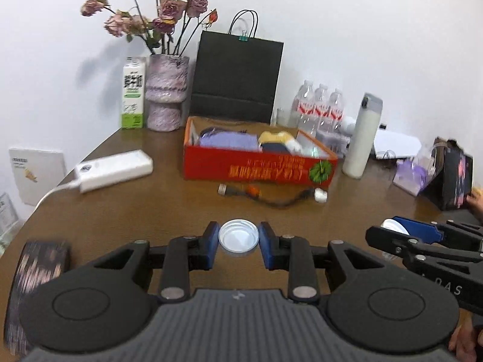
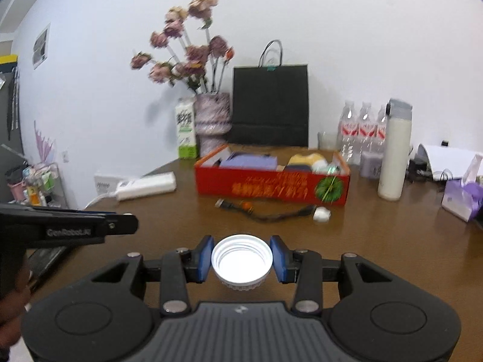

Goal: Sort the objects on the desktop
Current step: 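Carry both white caps over the red box, then open both tools to drop the caps into the red box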

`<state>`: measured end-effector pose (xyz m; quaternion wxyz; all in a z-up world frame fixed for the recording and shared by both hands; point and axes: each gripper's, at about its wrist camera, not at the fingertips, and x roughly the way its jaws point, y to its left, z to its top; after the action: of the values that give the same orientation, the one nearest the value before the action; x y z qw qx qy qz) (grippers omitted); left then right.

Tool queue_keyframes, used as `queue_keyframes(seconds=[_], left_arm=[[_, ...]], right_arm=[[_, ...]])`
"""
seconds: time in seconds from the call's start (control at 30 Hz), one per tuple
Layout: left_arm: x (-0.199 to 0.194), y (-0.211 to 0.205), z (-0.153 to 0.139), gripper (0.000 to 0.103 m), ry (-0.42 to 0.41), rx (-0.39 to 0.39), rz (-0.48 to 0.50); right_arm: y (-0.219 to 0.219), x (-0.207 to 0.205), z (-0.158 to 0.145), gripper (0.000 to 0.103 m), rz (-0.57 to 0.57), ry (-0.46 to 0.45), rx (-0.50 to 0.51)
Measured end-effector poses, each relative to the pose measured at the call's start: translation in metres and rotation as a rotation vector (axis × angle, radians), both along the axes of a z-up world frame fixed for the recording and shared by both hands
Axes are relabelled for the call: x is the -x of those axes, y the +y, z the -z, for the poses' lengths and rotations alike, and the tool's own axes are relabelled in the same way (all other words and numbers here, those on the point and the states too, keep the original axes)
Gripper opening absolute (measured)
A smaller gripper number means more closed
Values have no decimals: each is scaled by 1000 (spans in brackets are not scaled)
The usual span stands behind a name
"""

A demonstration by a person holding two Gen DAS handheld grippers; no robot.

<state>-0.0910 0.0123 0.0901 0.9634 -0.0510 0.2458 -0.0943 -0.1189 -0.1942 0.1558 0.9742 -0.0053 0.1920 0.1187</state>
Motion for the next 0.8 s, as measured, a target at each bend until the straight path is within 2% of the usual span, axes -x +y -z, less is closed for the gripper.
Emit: queue_keyframes(seconds=[0.07,0.2,0.27,0.37,0.47,0.57,0.63,0.73,0.8], left_arm=[[-31,4,-13,29,-4,5,18],[-116,2,-34,29,-20,-56,68],[-169,1,-38,29,24,-54,68],[-242,-1,-34,29,142,3,91],[-296,-7,-15,29,267,30,95],[-331,-10,10,29,349,6,73],[-344,-12,26,29,370,-37,61],[-350,-17,35,31,324,-116,57],[-355,-17,32,48,321,-111,86]], right_arm=[[-8,-27,-13,39,3,-25,-10],[-19,-97,-42,39,-26,-58,-67],[-20,-142,-50,39,-40,-38,-102],[-18,-212,-54,39,-49,29,-122],[-11,-291,-41,39,-10,165,-69],[-9,-348,-13,39,-6,304,-71],[-5,-376,9,40,20,383,-40],[-2,-398,31,40,17,457,-33],[1,-401,33,42,14,445,-23]])
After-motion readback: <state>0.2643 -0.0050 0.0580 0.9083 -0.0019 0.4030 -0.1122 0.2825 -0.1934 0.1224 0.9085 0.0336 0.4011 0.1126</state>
